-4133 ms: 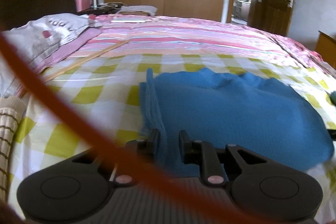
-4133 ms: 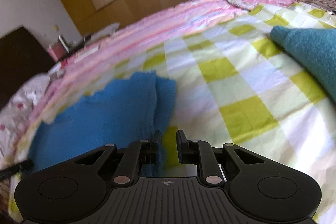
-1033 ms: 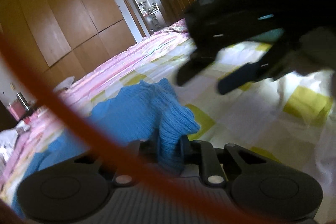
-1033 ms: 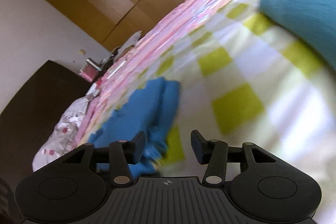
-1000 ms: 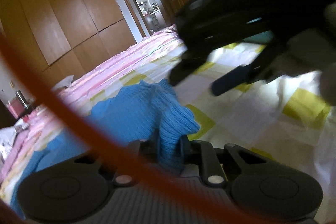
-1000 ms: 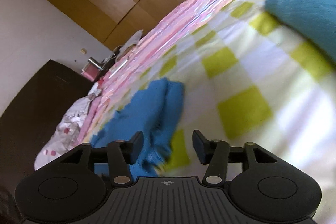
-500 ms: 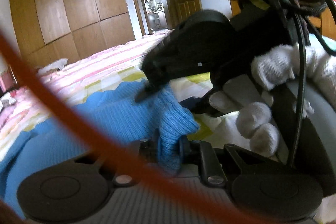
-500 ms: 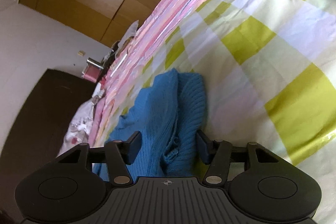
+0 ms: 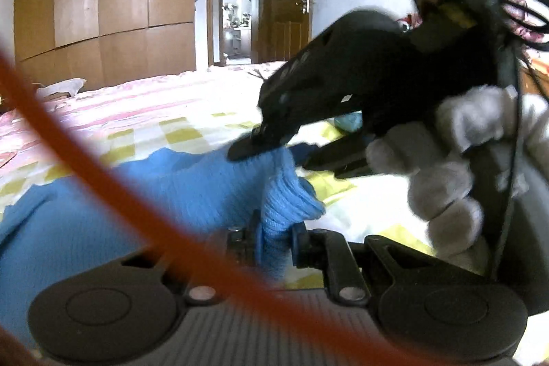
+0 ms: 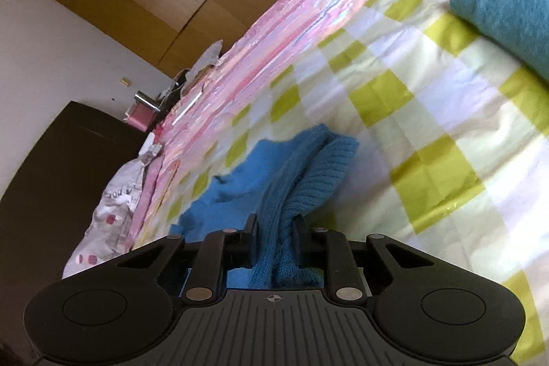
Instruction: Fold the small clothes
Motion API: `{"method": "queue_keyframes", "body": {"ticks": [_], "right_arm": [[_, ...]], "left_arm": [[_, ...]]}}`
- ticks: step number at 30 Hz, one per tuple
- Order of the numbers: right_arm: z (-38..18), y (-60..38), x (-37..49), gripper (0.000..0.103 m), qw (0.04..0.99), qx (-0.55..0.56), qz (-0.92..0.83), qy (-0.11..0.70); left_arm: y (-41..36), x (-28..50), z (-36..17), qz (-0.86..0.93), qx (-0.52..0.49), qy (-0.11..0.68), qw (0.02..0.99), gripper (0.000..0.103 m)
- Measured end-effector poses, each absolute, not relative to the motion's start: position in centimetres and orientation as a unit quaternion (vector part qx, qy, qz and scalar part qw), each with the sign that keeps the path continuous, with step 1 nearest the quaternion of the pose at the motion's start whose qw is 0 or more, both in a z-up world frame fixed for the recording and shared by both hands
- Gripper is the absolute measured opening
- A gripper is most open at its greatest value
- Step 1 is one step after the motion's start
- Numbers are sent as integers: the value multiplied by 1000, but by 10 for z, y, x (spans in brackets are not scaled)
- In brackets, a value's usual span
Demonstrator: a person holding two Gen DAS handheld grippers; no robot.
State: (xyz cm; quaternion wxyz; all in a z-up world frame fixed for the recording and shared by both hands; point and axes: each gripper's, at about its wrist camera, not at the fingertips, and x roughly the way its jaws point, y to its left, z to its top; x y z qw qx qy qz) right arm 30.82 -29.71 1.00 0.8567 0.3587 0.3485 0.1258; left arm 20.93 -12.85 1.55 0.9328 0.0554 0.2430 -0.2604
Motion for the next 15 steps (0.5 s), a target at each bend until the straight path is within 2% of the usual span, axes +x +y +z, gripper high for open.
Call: {"method": "queue_keyframes", "body": {"ticks": [4, 11, 15], "right_arm": [[28, -282, 308, 19, 866, 339, 135, 341], [52, -244, 320, 19, 872, 329, 156, 328], [53, -236, 322, 19, 872, 328, 158, 328]], "left_arm": [[-106, 205, 25, -250, 42, 234, 939, 26], [-37, 192, 41, -253, 15, 233, 939, 46], [14, 193, 44, -222, -7, 229, 948, 48]]}}
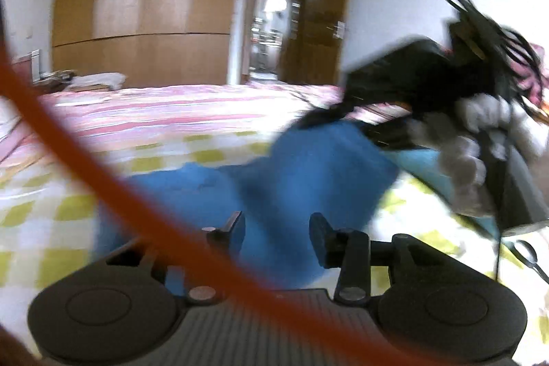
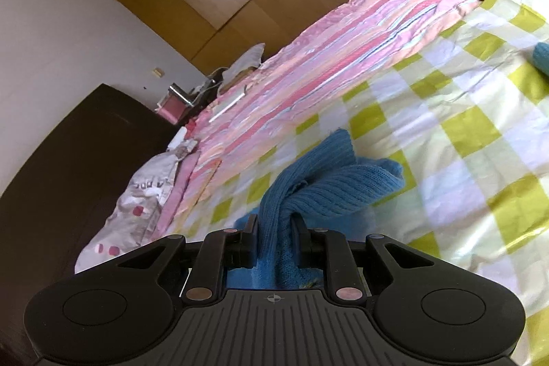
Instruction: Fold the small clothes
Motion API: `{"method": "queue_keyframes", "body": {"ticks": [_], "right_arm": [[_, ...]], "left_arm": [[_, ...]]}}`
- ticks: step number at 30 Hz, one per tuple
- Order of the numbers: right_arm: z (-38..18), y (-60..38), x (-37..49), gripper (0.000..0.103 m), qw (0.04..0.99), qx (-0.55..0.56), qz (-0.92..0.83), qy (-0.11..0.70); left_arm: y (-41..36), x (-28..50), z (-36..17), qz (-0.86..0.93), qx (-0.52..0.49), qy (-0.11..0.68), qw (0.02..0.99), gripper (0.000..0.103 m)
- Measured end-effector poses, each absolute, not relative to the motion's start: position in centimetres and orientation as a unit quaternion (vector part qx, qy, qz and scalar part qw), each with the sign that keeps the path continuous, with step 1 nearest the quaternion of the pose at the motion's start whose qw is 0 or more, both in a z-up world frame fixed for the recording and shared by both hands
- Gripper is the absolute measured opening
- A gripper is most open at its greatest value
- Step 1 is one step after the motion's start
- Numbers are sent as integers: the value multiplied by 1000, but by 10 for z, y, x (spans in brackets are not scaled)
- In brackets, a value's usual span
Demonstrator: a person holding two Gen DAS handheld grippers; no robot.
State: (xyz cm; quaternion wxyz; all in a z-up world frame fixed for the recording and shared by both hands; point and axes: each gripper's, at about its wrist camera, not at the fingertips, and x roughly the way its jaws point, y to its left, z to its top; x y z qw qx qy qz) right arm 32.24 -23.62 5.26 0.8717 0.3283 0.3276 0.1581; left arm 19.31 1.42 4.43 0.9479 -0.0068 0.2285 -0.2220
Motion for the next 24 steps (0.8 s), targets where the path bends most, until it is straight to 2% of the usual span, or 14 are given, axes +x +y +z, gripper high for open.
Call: {"method": "queue_keyframes", "body": {"ticks": [4, 12, 19, 24], "right_arm": [[52, -231, 319, 19, 872, 325, 156, 332], [64, -223, 318, 19, 879, 297, 146, 342], [69, -209, 320, 19, 880, 287, 155, 344], [75, -196, 321, 19, 881, 284, 158, 345]], "left_arm": [[44, 231, 38, -169, -35, 233, 957, 48], [41, 299, -1, -129, -58, 280, 950, 48], [86, 312, 3, 48, -38, 272, 960, 48], [107, 278, 4, 51, -42, 267, 961, 48]]}}
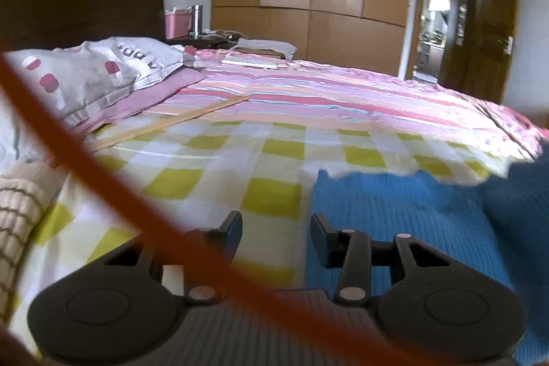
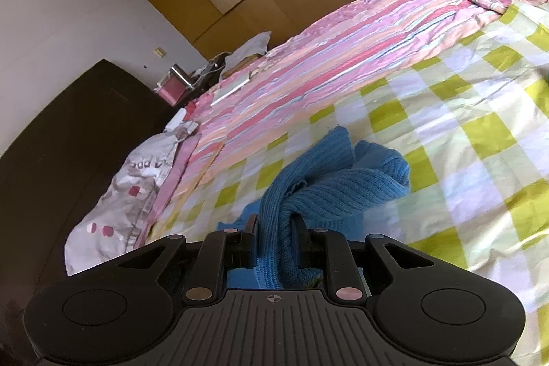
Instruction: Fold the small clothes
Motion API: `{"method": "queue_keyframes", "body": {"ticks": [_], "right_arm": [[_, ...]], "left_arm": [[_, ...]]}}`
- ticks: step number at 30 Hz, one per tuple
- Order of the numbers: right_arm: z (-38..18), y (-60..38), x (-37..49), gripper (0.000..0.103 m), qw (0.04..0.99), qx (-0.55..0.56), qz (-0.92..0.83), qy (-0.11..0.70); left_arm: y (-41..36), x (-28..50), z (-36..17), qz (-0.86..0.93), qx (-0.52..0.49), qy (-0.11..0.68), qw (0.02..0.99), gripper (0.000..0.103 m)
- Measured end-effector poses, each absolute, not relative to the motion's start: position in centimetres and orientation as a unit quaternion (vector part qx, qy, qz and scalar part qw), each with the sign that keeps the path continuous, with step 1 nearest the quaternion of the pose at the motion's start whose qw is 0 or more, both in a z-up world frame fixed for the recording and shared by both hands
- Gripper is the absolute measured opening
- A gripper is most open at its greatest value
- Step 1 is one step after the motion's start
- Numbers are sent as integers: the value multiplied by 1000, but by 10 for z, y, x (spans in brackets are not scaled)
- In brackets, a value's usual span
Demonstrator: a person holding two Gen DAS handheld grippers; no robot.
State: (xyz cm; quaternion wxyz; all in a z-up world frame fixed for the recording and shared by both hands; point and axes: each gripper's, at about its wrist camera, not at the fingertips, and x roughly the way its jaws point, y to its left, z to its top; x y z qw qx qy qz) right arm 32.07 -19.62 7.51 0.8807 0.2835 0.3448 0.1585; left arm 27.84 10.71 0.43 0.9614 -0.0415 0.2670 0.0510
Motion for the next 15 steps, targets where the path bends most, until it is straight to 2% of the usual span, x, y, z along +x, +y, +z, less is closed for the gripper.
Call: {"method": "queue_keyframes", "body": {"ticks": [7, 8, 10, 15], "right_arm": [[86, -163, 325, 19, 879, 288, 163, 343], [88, -157, 326, 17, 878, 289, 164, 343], [89, -141, 329, 5, 875, 293, 172, 345], [97, -97, 332, 6, 885, 255, 178, 346]], "left_arm": [[90, 203, 1, -17, 4, 263, 965, 49], [87, 196, 1, -26, 7, 263, 964, 49], [84, 186, -1, -47, 7, 261, 964, 49], [92, 168, -6, -75, -30, 259, 963, 49]]}}
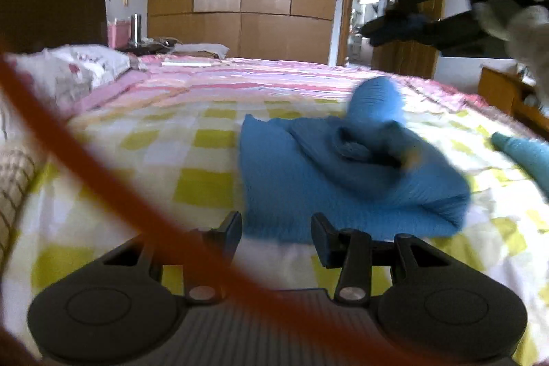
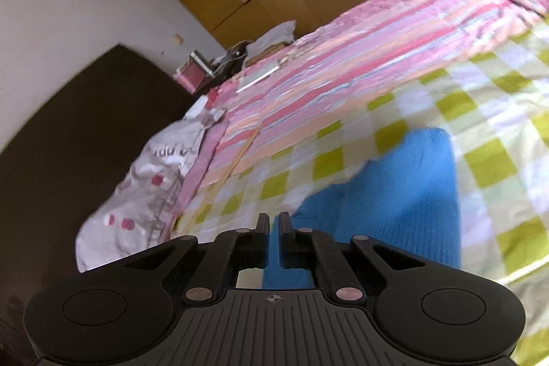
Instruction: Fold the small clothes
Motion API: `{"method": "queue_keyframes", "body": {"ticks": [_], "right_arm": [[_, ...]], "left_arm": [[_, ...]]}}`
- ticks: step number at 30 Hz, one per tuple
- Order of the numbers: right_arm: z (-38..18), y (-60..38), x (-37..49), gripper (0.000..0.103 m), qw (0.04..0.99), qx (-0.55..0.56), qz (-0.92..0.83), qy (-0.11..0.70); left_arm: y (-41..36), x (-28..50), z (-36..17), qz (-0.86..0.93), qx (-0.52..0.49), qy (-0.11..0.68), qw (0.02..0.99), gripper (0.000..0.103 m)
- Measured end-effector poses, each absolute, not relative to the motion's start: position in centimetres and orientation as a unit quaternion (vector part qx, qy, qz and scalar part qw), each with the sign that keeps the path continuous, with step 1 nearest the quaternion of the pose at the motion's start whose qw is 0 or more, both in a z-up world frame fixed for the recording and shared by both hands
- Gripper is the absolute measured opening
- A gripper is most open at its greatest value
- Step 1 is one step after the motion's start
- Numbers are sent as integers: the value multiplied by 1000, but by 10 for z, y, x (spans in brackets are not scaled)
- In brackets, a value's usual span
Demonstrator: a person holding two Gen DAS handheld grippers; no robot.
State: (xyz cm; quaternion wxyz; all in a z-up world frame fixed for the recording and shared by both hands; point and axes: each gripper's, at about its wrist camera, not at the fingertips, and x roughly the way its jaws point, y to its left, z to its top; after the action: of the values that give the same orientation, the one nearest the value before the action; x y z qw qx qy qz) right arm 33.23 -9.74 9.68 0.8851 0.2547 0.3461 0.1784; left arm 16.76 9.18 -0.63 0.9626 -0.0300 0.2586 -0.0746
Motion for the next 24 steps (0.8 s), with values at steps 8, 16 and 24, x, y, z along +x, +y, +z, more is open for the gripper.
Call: {"method": "queue_keyframes", "body": {"ticks": [8, 16, 24], "right_arm": [[93, -76, 331, 30, 900, 133, 149, 388], [64, -45, 364, 59, 884, 39, 128, 447], [39, -4, 383, 70, 869, -8, 122, 480]], "left_arm": [[95, 161, 6, -161, -127, 268, 941, 55], [78, 162, -1, -188, -132, 283, 931, 56], [83, 161, -4, -193, -130, 284, 930, 56]]}}
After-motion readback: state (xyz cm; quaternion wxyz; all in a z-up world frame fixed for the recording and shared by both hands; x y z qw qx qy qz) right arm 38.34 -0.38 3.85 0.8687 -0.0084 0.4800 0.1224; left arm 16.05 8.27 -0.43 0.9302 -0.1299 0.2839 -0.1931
